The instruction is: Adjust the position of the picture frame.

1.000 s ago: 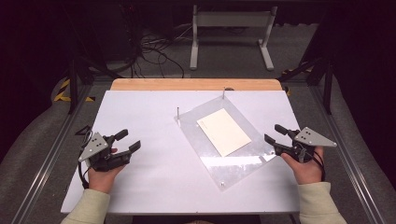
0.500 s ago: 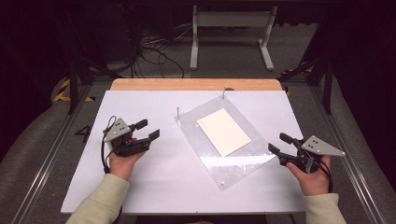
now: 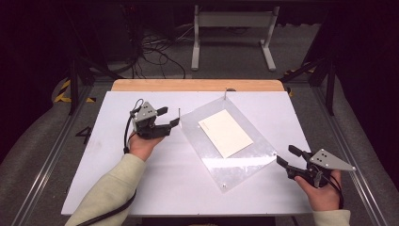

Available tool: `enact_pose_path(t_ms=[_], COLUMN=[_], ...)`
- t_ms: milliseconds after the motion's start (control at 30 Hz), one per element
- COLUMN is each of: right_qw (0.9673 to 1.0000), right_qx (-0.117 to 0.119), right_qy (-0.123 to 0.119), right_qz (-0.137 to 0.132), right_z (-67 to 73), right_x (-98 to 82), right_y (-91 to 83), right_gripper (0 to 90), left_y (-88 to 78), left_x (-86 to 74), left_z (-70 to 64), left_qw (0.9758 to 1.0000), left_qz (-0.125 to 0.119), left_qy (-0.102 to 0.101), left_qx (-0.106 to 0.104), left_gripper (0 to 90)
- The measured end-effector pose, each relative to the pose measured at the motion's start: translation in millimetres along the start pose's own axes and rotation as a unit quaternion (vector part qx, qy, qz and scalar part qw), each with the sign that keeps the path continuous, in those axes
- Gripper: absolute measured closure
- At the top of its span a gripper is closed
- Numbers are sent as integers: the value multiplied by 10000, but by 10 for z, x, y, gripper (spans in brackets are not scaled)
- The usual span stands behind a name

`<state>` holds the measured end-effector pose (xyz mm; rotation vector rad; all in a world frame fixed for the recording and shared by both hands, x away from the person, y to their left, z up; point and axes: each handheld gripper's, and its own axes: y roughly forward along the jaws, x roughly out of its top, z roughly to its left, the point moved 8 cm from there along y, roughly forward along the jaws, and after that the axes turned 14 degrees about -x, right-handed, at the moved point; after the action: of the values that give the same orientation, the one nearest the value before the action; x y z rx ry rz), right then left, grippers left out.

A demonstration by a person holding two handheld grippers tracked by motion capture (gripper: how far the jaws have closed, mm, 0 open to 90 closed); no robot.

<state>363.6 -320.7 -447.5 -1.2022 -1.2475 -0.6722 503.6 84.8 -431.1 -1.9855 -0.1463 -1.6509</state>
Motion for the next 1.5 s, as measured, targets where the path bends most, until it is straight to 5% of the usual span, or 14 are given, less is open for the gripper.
enact_pose_path(t_ms=[167, 567, 700, 867, 900, 1233, 1500], right_qw=[10000, 10000, 10000, 9999, 9999, 9998, 9978], right_qx=[-34, 27, 54, 73, 87, 156, 556], right_qy=[50, 56, 49, 123, 125, 137, 141], right_qz=[4, 24, 43, 60, 62, 39, 345], right_z=[-10, 57, 74, 79, 85, 104, 236], right_x=[-18, -42, -52, -64, -63, -41, -34], right_y=[-71, -155, -172, -179, -177, -162, -169], right_gripper=[351, 348, 347, 346, 346, 347, 586], left_y=[229, 622, 715, 718, 696, 458, 37], left_x=[3, -91, -167, -243, -242, -291, -484], left_z=[226, 458, 530, 559, 556, 367, -67], left_qw=[9991, 9979, 9960, 9944, 9945, 9932, 9911], left_qz=[159, 394, 587, 860, 857, 1139, 1315], left_qy=[-126, -259, -525, -375, -373, -181, -67], left_qx=[376, 452, 422, 495, 469, 187, -206], left_gripper=[372, 426, 547, 754, 844, 852, 852])
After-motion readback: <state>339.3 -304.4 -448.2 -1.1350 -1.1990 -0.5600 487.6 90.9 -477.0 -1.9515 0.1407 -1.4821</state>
